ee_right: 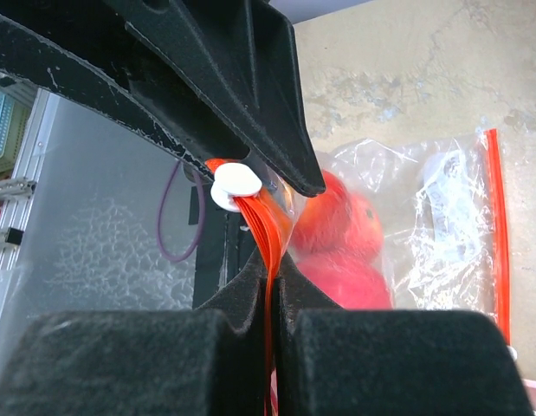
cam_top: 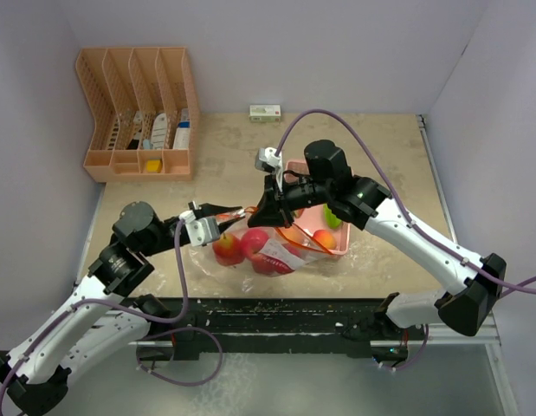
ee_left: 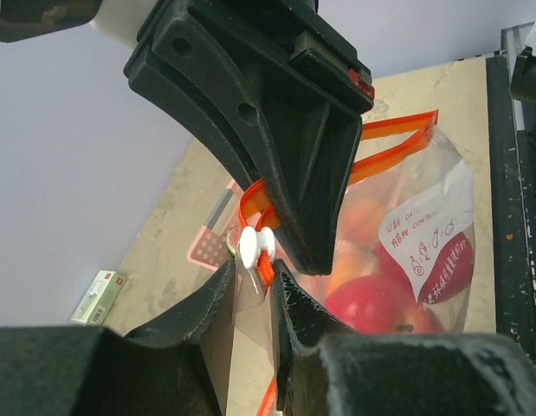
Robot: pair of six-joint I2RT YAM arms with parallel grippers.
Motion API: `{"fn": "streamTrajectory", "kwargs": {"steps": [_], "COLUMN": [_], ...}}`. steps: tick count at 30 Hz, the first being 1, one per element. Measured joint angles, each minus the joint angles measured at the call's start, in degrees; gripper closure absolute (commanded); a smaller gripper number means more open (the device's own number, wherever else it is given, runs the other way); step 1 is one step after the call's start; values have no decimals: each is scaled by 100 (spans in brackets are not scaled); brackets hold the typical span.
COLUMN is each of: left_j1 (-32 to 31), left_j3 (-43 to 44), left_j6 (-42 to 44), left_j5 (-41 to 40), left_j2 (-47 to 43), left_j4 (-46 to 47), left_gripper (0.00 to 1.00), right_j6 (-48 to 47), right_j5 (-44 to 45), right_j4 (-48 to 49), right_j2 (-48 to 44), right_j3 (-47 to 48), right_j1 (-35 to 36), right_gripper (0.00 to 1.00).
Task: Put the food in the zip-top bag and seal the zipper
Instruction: Zip the zipper food storage bag at the center of the board.
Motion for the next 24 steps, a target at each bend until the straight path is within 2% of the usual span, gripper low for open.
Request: {"fn": "streamTrajectory", "kwargs": {"steps": [2,5,6,8,12,15,19,20,24], "left_j1": [0,0,0,0,0,0,0,0,0], "left_j3": [0,0,2,31,138,140,153,162,186], "left_j6": [0,-11,-20,-79,-149,-146,-125,-122,-136], "left_j5": [0,-2,-4,-44,-249,-374,-413,-413,-396], "left_j2": [9,13,22,50,103,96,59,61,79], "left_j4": [2,11,15,7,0,-37,-195,-232,-332], "left_gripper": [80,100,100,100,100,100,100,100,100], "right_j6": [-2,-15,-22,-39,-131,-238,-450,-492,-603], "right_j5": [-7,-15,-15,-11,11,68,389,461,522], "right_j4": [-2,-2,0,4,20,20,-15,26,448], "right_j2": [0,0,0,0,0,-4,-61,-122,-706], "right_j3": [-2,0,0,0,-2,-28,-116,-175,-649], "right_j1": [-2,-2,-2,-2,-2,0,0,0,-4], "right_gripper": [100,100,99,84,67,58,35,31,28]}}
